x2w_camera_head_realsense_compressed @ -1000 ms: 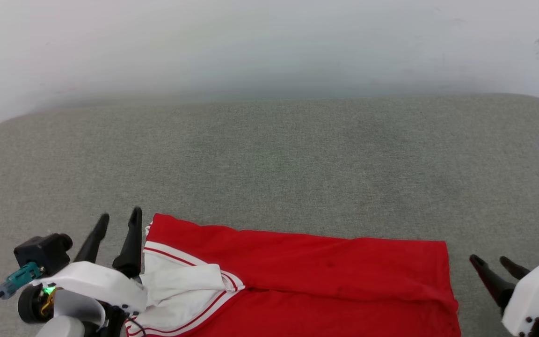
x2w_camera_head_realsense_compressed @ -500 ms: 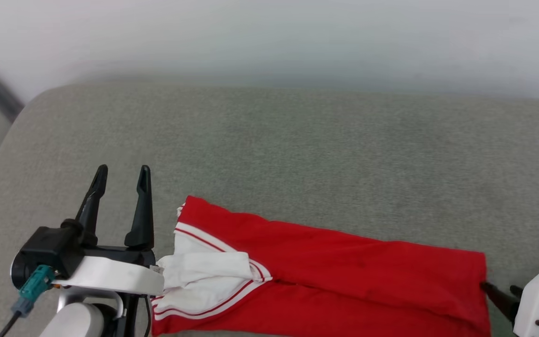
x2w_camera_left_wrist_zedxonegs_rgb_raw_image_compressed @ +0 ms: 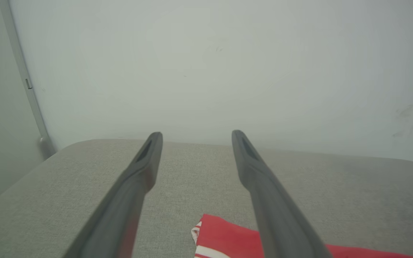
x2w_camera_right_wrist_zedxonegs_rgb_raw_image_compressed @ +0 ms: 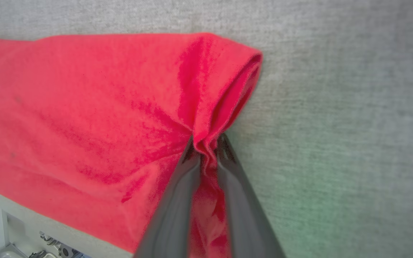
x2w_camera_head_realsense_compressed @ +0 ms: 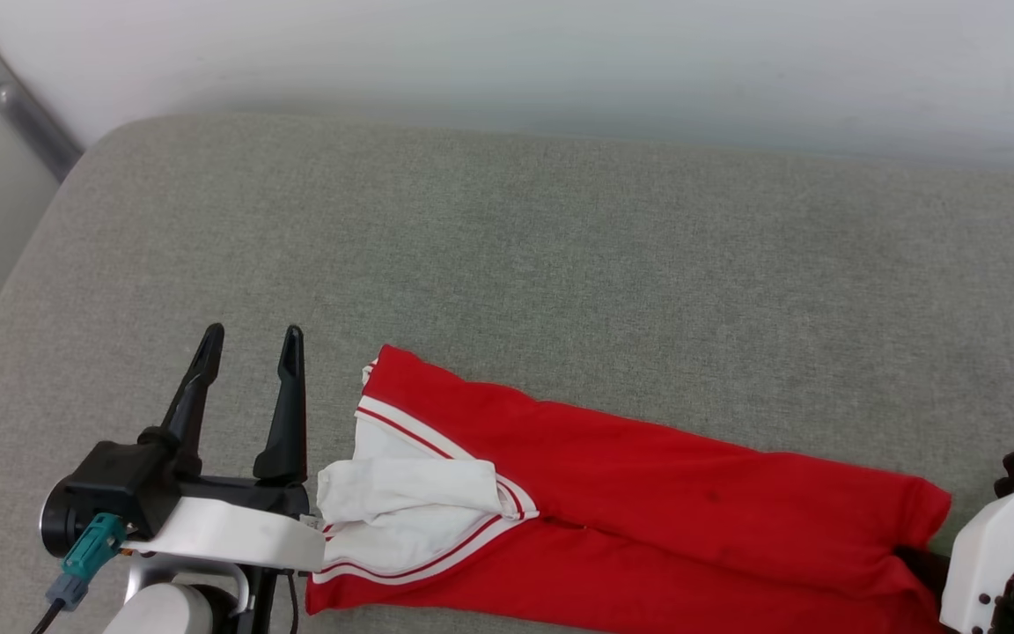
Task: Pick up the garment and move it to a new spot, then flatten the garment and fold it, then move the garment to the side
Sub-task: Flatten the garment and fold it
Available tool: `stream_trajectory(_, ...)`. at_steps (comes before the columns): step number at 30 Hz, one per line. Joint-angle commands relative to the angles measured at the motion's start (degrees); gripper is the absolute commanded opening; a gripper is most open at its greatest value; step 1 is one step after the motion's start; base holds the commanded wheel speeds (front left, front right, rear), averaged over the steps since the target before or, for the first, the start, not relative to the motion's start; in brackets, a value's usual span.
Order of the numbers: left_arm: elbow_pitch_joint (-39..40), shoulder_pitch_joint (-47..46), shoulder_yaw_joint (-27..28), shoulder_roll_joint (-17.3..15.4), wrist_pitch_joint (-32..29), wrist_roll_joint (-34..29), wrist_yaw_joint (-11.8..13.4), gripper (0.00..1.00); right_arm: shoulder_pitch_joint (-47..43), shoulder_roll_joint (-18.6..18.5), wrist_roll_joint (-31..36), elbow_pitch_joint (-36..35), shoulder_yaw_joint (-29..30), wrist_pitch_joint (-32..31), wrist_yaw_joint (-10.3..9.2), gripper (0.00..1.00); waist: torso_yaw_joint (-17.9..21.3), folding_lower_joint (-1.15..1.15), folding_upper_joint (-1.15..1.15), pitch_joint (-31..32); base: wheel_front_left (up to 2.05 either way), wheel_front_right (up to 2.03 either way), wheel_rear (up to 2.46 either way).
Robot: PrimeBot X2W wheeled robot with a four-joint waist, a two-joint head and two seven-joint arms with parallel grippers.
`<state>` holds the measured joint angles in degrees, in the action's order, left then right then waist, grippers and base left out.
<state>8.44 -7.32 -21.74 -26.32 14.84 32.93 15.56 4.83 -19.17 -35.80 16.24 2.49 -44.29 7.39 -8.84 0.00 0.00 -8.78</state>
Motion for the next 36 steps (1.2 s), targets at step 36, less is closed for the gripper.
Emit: stream_trajectory(36,-6.44,3.76,0.97,3.19,0.44,0.85,-2.34,1.00,6.20,8.81,-14.95,0.73,15.98,-12.11,0.09,0.00,9.11,0.00,0.00,6.56,0.00,0.00,0.00)
